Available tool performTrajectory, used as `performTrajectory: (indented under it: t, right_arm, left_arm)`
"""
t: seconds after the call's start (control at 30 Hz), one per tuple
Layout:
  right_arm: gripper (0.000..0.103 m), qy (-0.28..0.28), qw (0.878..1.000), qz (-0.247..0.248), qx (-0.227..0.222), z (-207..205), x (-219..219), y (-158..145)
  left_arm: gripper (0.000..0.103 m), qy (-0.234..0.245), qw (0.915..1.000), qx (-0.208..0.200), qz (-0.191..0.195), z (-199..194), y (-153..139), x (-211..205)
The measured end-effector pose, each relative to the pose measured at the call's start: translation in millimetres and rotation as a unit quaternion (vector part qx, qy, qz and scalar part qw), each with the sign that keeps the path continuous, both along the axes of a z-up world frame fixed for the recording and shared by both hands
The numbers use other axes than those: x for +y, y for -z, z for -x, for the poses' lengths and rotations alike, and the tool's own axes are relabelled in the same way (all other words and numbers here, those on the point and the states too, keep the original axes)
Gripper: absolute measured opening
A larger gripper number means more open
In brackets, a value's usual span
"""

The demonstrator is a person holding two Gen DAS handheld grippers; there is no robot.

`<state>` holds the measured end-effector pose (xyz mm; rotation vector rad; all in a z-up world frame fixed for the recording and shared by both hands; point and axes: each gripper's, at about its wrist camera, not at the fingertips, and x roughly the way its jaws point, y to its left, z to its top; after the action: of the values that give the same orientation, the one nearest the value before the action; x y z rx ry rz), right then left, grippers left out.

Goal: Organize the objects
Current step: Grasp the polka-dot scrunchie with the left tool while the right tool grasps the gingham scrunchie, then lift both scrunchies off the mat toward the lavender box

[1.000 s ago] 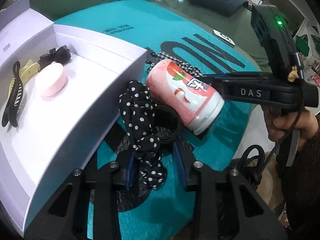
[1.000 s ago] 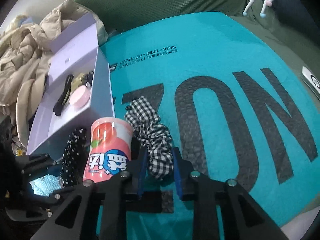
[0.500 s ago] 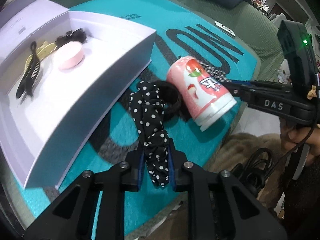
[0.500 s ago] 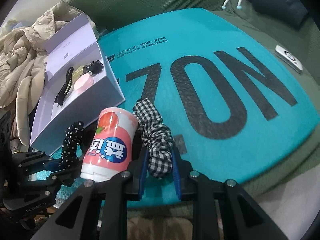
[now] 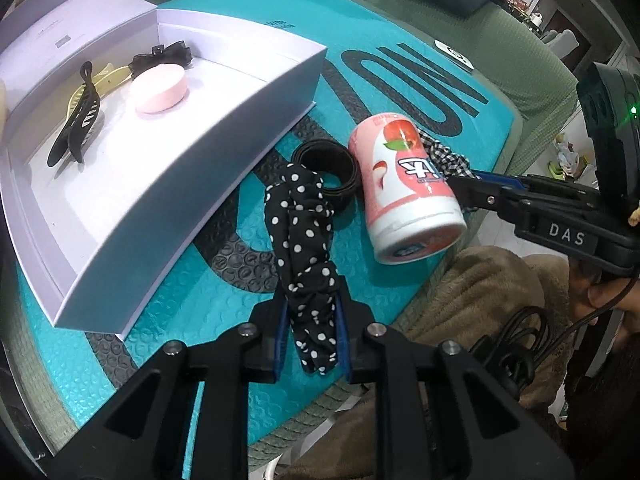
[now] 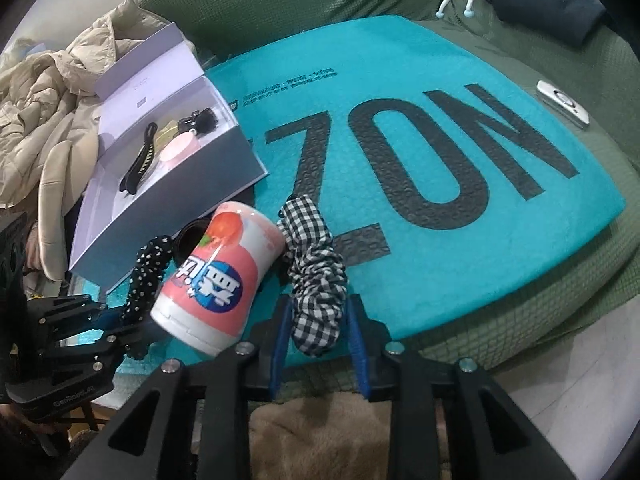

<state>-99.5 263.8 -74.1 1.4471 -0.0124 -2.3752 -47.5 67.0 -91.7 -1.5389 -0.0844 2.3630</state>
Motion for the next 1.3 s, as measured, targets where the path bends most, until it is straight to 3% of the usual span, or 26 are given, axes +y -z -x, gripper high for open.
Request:
performTrajectory:
  t: [0.13,0.4,0.47,0.53,0.7,0.9,1.3]
  right_arm:
    - [0.050,0.000,1.000,-0.004,0.020,1.9,-0.9,-2.0]
    - [0.050,-0.001,1.000,-0.013,0.022,4.5,-4.3,13.1]
    - [0.048,0.000,0.999,-0.011,0.031,2.8,-4.2,13.3]
    - [0.033,0.003,1.000,-0.007,0.029,2.8,-3.0,15.0]
    - [0.028,0.014,0.999,0.011,0.029,1.7,2.6,16.5]
    - [0.026,0.020,0.999,0.025,0.027,-2.2,8.0,11.9]
    - [0.025,0.038,0.998,0.044,0.038,-16.6,20.0,-6.1]
  left_arm:
    - [0.019,0.004,1.0000,0.004,-0.004,2.6,-0.1,2.7]
    - [0.023,-0.001,0.9999,0.009,-0.006,11.5,0.4,5.3]
    - [0.024,-0.004,0.9999,0.012,-0.007,14.3,1.1,6.8]
    - [0.024,-0.005,0.9999,0.014,-0.004,16.1,1.9,9.5]
    - [0.022,0.005,0.9993,0.026,0.027,13.9,0.4,18.1]
    - [0.020,-0.005,0.9998,0.015,0.008,12.8,-2.2,12.1]
    - [0.019,-0.002,0.9994,0.035,0.005,0.7,-22.9,12.1]
